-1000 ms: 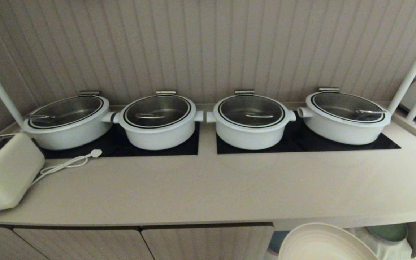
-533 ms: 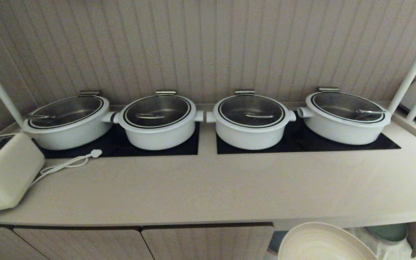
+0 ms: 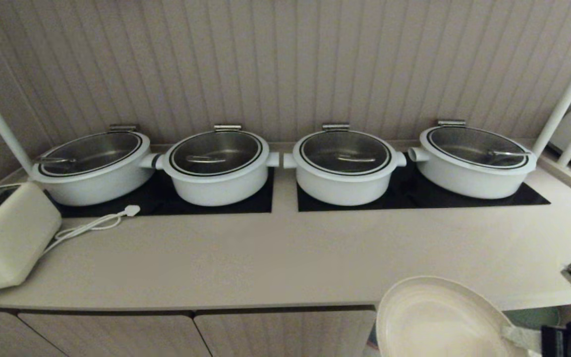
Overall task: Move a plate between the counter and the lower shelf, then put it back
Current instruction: Put the plate
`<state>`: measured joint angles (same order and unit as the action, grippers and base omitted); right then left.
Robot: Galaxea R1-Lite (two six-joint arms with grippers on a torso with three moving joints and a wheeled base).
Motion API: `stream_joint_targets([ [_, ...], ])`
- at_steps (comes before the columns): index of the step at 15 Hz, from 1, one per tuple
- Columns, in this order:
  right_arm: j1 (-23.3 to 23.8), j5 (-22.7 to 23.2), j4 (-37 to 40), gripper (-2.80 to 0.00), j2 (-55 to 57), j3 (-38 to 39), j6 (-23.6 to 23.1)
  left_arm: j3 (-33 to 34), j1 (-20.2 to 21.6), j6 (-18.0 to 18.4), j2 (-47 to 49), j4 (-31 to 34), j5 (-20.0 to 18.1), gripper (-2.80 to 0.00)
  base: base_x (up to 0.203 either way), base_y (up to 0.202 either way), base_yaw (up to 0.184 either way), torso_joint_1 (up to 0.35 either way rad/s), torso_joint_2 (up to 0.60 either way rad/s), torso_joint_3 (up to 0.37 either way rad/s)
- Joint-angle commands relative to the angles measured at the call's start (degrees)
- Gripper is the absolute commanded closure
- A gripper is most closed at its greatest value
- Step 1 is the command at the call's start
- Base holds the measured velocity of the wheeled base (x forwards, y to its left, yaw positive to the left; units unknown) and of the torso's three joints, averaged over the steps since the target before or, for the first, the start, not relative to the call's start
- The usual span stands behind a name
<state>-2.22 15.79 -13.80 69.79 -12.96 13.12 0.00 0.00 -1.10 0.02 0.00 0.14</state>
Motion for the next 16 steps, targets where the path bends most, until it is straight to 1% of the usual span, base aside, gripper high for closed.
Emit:
stream_joint_targets([
  [1, 1.2, 0.1, -0.1, 0.0, 6.2, -4.2, 0.1, 0.0, 0.0, 0.0, 0.0, 0.0, 0.0, 0.0, 0.0, 0.0, 0.0, 0.0, 0.0, 0.0],
  [4, 2.1, 0.1, -0.4, 0.0, 15.0, -11.2, 0.0, 0.0, 0.0, 0.0, 0.0, 0.0, 0.0, 0.0, 0.0, 0.0, 0.0, 0.0, 0.0, 0.0],
  [11, 2.6, 0.1, -1.1, 0.0, 40.1, -32.3, -0.2, 0.0, 0.0, 0.0, 0.0, 0.0, 0.0, 0.0, 0.0, 0.0, 0.0, 0.0, 0.0, 0.0],
  [16, 2.6, -1.2, -3.8, 0.0, 54.7, -47.2, 3.9, 0.0, 0.0, 0.0, 0.0, 0.0, 0.0, 0.0, 0.0, 0.0, 0.0, 0.0, 0.0, 0.0],
])
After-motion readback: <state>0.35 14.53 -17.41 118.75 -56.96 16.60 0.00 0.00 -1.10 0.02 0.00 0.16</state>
